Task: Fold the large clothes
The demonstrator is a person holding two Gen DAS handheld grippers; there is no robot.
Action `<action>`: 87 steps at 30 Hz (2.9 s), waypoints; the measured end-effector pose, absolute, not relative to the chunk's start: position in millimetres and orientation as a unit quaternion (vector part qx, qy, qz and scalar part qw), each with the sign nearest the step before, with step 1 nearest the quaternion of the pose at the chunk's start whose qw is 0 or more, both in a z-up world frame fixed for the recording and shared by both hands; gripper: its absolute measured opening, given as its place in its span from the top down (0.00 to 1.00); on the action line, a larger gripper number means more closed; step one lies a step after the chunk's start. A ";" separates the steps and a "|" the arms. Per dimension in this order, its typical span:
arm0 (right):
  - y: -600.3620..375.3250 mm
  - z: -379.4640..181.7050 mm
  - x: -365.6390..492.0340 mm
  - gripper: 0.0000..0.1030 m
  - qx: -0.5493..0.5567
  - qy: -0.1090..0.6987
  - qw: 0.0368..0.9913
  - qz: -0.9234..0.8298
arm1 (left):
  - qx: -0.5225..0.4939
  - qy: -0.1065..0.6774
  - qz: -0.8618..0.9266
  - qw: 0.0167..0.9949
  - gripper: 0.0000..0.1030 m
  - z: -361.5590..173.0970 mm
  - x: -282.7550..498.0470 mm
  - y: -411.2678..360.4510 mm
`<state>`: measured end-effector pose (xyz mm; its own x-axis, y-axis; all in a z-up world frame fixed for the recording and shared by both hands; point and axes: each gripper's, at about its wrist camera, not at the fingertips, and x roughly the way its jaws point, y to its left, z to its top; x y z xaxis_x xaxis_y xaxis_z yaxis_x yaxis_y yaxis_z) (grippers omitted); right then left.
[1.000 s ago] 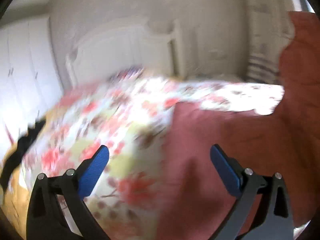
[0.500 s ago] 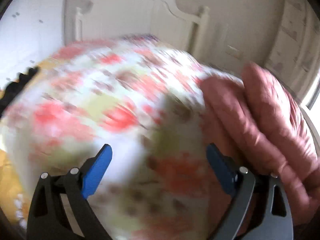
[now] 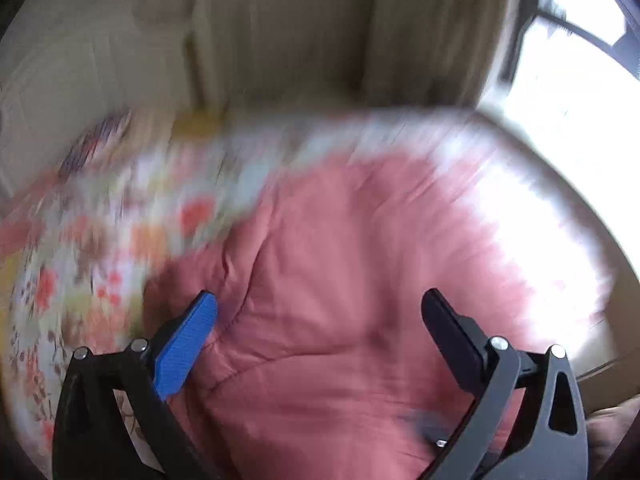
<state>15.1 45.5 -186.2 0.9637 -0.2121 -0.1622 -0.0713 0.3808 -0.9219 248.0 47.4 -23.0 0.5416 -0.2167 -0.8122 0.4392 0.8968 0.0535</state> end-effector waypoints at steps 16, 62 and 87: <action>-204.4 -61.5 12.1 0.04 0.117 0.315 0.900 0.278 | 0.001 0.370 -0.193 0.909 0.02 -62.3 223.1 120.7; -189.2 -119.8 140.3 0.04 -0.191 0.314 0.930 -0.021 | 0.174 0.235 -0.159 0.943 0.02 -41.7 282.0 -80.2; -172.6 -129.2 143.8 0.04 -0.177 0.313 0.932 -0.034 | -0.036 0.490 -0.180 0.852 0.02 -59.0 408.4 -72.9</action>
<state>143.8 -172.6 -129.2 0.8014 -0.1746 -0.5720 -0.0466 0.9353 -0.3509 408.4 -72.9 -59.0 0.4549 -0.3426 -0.8220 0.2726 0.9323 -0.2377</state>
